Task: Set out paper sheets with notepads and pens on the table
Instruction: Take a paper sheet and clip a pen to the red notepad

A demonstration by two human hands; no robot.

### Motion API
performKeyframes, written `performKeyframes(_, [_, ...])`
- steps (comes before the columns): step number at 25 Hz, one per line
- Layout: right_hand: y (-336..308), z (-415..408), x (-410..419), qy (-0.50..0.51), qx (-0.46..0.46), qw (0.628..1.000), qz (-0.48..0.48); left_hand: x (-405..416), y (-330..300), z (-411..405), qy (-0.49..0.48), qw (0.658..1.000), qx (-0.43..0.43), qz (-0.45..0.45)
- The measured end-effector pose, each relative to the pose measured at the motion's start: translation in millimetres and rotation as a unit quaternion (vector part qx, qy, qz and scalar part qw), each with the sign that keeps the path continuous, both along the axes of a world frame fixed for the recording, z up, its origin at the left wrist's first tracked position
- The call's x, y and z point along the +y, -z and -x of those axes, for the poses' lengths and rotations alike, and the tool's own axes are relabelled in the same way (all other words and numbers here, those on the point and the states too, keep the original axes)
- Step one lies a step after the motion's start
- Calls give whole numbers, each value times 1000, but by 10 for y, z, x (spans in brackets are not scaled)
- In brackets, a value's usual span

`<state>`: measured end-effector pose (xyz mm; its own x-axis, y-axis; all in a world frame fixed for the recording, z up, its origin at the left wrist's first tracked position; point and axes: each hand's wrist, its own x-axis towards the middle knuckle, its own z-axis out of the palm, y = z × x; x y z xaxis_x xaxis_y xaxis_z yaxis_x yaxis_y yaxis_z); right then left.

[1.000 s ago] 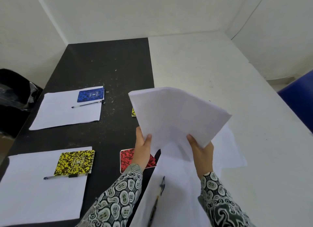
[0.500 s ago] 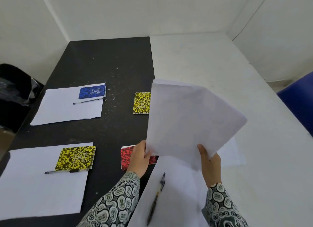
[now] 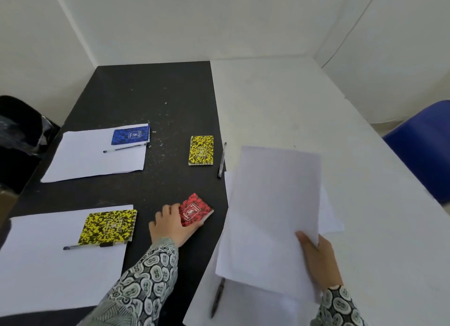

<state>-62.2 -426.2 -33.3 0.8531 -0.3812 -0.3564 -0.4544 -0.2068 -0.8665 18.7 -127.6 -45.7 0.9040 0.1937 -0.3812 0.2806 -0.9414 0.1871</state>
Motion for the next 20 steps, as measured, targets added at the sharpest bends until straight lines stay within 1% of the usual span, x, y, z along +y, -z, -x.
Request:
performKeyframes(3, [66, 41, 88, -61, 40, 997, -12, -8, -150, -37, -10, 998, 66, -21])
performKeyframes(7, [63, 24, 189, -123, 51, 991, -6, 141, -264, -224, -7, 984, 179, 12])
performKeyframes(8, [64, 13, 199, -147, 60, 987, 4, 158, -319, -234, -18, 977, 207, 43])
performKeyframes(9, [73, 1, 195, -169, 75, 983, 19, 176, -367, -238, -51, 967, 234, 91])
performKeyframes(10, [78, -18, 180, -191, 93, 976, 37, 181, -430, -221, -107, 946, 264, 155])
performKeyframes(11, [64, -39, 164, -212, 113, 969, 52, 192, -514, -194, -166, 916, 294, 217])
performKeyframes(12, [48, -63, 146, -235, 133, 960, 66, 217, -600, -177, -205, 894, 306, 254])
performKeyframes(13, [37, -93, 127, -259, 150, 951, 79, 266, -651, -181, -223, 887, 304, 267])
performKeyframes(17, [0, -289, 158, -357, 188, 908, 118, 383, -688, -175, -250, 889, 269, 273])
performKeyframes(19, [40, -410, 258, -397, 189, 887, 140, 380, -610, -158, -235, 891, 275, 274])
performKeyframes(20, [58, -464, 330, -410, 182, 883, 136, 364, -554, -150, -215, 897, 282, 265])
